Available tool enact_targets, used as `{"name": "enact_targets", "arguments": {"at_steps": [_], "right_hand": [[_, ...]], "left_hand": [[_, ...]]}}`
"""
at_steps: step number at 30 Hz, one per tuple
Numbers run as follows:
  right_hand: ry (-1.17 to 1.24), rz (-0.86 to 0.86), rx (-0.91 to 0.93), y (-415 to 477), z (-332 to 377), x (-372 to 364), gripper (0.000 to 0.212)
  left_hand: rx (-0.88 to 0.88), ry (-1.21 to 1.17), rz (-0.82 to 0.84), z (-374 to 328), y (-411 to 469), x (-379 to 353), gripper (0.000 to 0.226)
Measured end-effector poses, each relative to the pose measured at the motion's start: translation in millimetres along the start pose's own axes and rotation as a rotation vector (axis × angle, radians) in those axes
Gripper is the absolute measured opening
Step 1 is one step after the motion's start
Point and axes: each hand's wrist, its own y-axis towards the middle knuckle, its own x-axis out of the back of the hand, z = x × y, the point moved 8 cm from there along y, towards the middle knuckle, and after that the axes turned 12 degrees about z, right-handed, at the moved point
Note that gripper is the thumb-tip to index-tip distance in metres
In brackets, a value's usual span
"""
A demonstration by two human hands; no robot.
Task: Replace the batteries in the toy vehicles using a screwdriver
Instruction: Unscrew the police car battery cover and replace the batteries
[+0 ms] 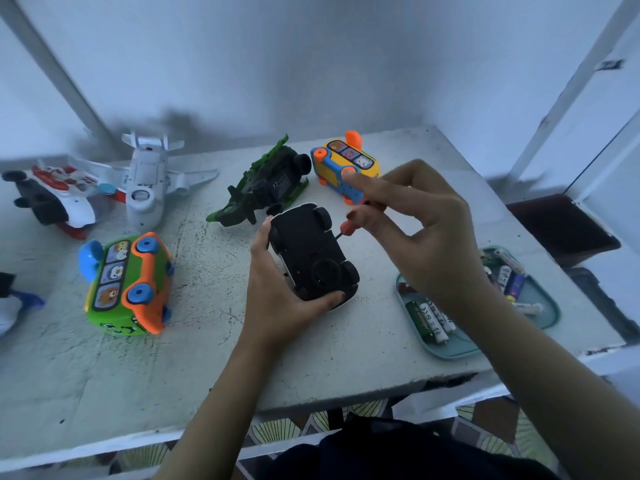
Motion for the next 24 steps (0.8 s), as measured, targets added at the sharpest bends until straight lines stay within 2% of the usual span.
{"name": "enact_targets", "arguments": {"at_steps": [4, 12, 20, 24], "right_hand": [[-0.058, -0.008, 0.017, 5, 5, 0, 0.032], [-0.061, 0.216, -0.081, 15, -6, -3, 0.036], [0.042, 0.007, -0.045, 17, 0, -4, 0.033], [-0.006, -0.002, -0.112, 16, -5, -6, 0.045]], "left_hand": [[-0.003, 0.011, 0.005, 0, 0, -1, 0.125], [-0.005, 0.015, 0.006, -2, -1, 0, 0.126], [0.004, 0.011, 0.012, -1, 0, 0, 0.126], [0.004, 0.011, 0.01, 0, -1, 0, 0.125]]}}
